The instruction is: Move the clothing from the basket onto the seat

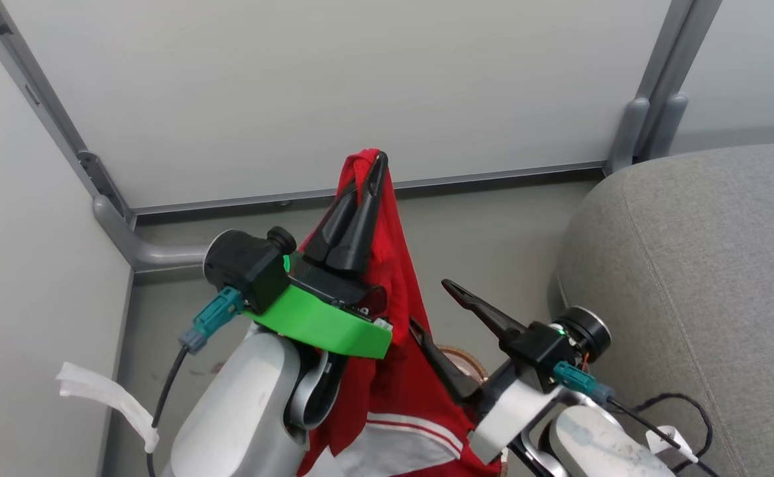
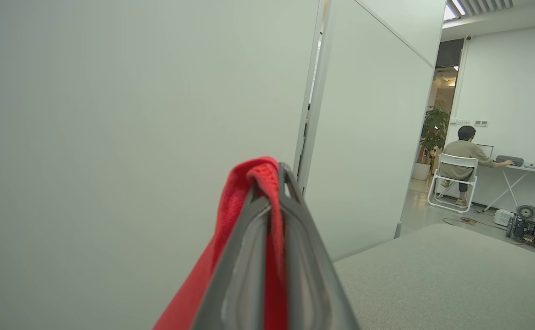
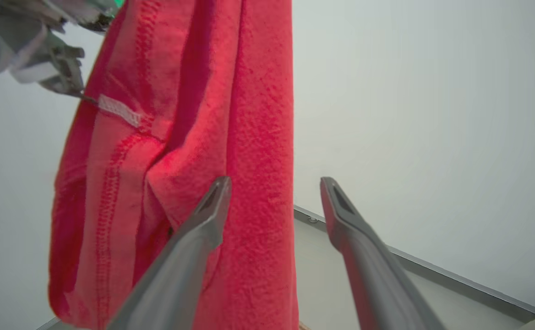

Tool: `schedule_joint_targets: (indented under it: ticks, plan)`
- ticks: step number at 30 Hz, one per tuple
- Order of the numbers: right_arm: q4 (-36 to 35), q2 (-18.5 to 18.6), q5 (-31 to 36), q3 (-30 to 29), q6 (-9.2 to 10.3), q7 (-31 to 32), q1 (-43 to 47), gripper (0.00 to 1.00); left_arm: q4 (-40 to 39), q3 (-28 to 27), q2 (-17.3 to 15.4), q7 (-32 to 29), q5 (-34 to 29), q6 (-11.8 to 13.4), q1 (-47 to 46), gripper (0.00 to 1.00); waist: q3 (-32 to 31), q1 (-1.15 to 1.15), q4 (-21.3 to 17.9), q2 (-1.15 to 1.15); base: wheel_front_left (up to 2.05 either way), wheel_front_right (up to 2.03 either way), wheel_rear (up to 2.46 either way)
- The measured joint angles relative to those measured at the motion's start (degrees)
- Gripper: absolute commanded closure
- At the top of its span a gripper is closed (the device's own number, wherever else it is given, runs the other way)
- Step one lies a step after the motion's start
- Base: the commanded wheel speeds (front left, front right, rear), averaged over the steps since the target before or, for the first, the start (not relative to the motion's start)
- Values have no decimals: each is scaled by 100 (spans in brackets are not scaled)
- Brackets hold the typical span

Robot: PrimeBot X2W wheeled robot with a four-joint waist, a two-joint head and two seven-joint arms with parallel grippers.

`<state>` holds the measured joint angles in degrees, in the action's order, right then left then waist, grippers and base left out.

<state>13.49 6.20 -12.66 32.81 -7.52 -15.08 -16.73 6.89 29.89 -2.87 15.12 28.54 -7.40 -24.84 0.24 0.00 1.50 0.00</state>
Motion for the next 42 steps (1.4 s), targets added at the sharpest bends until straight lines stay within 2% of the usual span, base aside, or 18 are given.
schedule_joint_targets:
  ticks: [9,16,24,31,32,33,34,36,42]
  plan:
    - [419,337,-189,656,0,0,-877,0,-31,229,0,0,68,0,-3,100,48,0,165,0,0,0,0]
    - [766,497,-315,843,0,-1,-1311,0,-48,365,-1,0,120,0,-16,100,63,0,207,0,0,0,0]
    - [1360,271,-47,613,0,0,-1263,0,-94,636,-1,0,214,0,-83,100,85,0,251,0,0,0,0]
    - [2135,55,-188,944,0,-1,-1010,0,-108,837,0,0,269,0,-169,100,92,0,358,0,0,0,0]
    - [2263,41,-230,992,0,-1,-961,32,-103,853,-1,0,270,0,-170,100,93,0,373,0,0,0,0]
    - [2368,30,-256,1056,0,-1,-917,45,-94,862,-1,0,271,0,-170,100,95,0,385,0,0,0,0]
    - [2480,19,-302,1106,0,-1,-855,70,-81,869,-1,0,281,0,-170,100,96,0,399,0,0,0,0]
    - [2601,16,-426,1183,0,-1,-762,100,-56,866,-1,0,287,0,-170,100,106,0,418,0,0,0,0]
    - [2475,77,-648,1042,0,0,-692,100,41,753,-1,0,267,0,-169,100,155,0,383,0,0,0,0]
